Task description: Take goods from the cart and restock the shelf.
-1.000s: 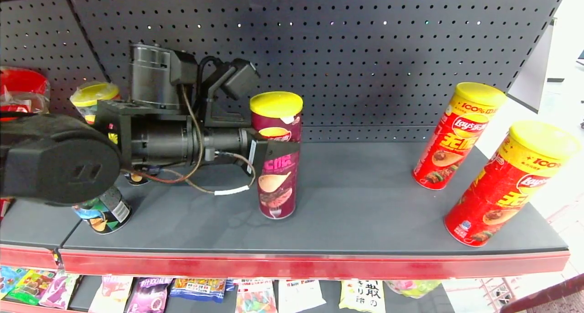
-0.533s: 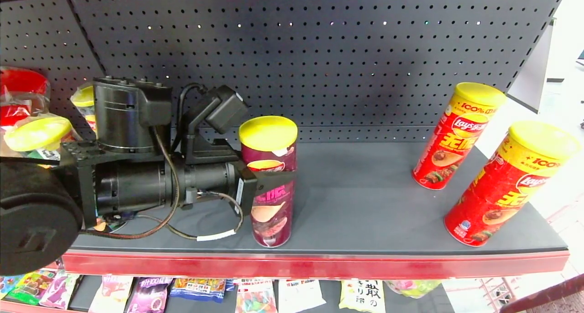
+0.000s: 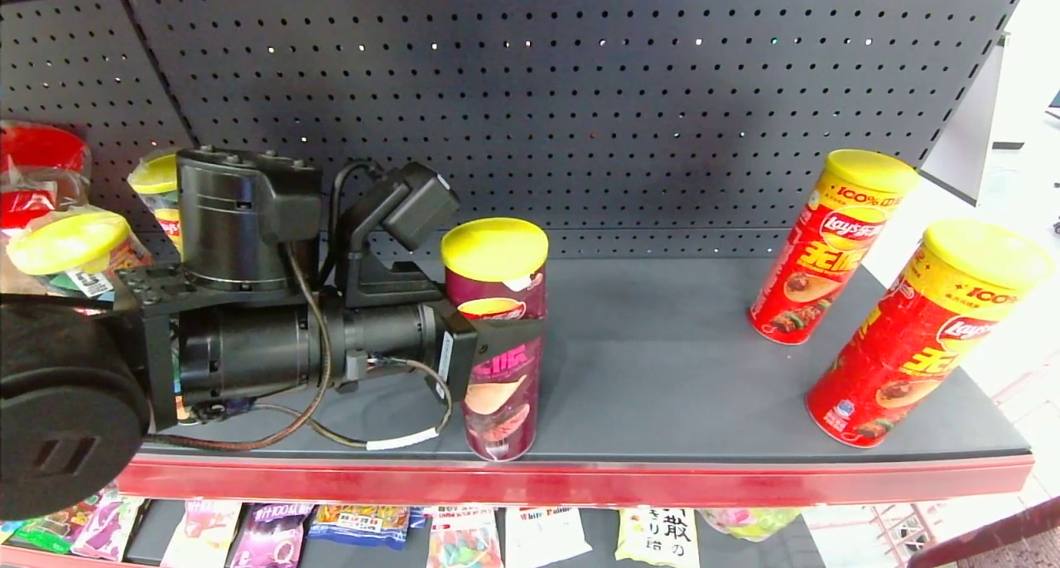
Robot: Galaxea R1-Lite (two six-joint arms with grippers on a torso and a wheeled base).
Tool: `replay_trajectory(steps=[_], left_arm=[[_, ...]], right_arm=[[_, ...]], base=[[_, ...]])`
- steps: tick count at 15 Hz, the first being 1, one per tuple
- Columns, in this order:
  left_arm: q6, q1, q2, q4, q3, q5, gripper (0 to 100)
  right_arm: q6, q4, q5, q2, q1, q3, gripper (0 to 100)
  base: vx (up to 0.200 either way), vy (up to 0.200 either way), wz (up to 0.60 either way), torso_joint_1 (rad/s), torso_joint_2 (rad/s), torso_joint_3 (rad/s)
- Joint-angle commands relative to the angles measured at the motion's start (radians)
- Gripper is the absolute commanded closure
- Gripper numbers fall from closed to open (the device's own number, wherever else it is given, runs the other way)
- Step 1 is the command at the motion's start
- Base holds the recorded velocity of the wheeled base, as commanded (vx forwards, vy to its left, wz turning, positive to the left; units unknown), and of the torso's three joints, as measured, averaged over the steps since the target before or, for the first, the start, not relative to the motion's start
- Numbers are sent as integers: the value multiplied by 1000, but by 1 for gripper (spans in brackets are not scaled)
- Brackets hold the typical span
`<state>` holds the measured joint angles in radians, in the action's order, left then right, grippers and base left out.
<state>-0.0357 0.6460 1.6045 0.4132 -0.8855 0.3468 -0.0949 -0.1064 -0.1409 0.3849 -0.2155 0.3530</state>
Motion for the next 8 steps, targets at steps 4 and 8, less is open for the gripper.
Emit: replay_trajectory(steps=[4, 8], left_arm=[[0, 14, 26, 22, 3, 0, 100], [0, 12, 55, 49, -10, -6, 100]], right_arm=[[0, -1, 0, 0, -1, 4, 100], [0, -4, 0, 0, -1, 12, 100]], base=[[0, 0, 0, 0, 0, 0], [0, 0, 0, 0, 0, 0]])
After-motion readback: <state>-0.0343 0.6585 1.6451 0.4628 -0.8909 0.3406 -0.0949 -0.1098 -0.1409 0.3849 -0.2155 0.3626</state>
